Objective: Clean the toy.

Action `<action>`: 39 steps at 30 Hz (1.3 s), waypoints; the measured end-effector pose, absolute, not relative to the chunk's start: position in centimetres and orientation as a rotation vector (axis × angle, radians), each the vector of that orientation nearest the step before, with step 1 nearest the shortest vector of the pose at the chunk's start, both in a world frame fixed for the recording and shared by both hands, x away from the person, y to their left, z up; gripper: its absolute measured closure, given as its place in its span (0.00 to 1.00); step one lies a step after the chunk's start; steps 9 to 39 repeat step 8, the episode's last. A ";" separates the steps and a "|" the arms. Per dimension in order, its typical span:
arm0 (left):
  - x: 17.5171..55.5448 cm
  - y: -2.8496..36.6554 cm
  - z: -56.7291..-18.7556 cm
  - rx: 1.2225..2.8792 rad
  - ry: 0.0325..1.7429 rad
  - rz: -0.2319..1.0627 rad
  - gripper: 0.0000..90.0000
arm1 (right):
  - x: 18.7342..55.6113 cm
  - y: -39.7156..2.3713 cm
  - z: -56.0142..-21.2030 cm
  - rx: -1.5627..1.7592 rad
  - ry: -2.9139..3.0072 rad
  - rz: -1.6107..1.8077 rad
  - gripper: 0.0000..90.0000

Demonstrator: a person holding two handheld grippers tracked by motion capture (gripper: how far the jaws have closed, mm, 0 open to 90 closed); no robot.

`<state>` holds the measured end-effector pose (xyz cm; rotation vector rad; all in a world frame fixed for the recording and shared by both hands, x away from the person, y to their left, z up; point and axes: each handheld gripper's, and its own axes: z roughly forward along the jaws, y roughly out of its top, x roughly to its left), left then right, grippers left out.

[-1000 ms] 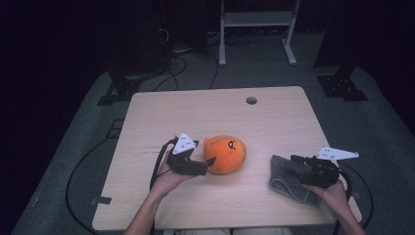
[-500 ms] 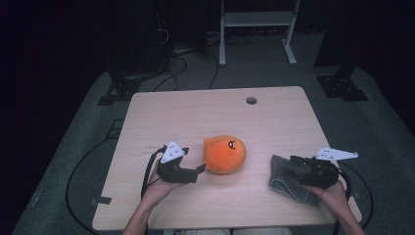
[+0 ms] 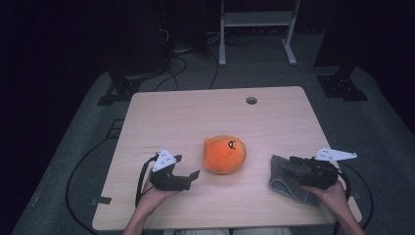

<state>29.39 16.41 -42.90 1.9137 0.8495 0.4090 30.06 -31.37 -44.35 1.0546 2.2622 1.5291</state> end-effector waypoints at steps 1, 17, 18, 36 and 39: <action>29.3 16.5 -43.1 1.911 0.854 0.404 0.13 | 30.0 -31.3 -44.4 1.058 2.265 1.528 0.40; 29.1 17.4 -43.9 1.867 0.904 0.381 0.11 | 30.0 -31.1 -44.7 1.062 2.265 1.543 0.40; 29.1 17.4 -43.9 1.867 0.904 0.381 0.11 | 30.0 -31.1 -44.7 1.062 2.265 1.543 0.40; 29.1 17.4 -43.9 1.867 0.904 0.381 0.11 | 30.0 -31.1 -44.7 1.062 2.265 1.543 0.40; 29.1 17.4 -43.9 1.867 0.904 0.381 0.11 | 30.0 -31.1 -44.7 1.062 2.265 1.543 0.40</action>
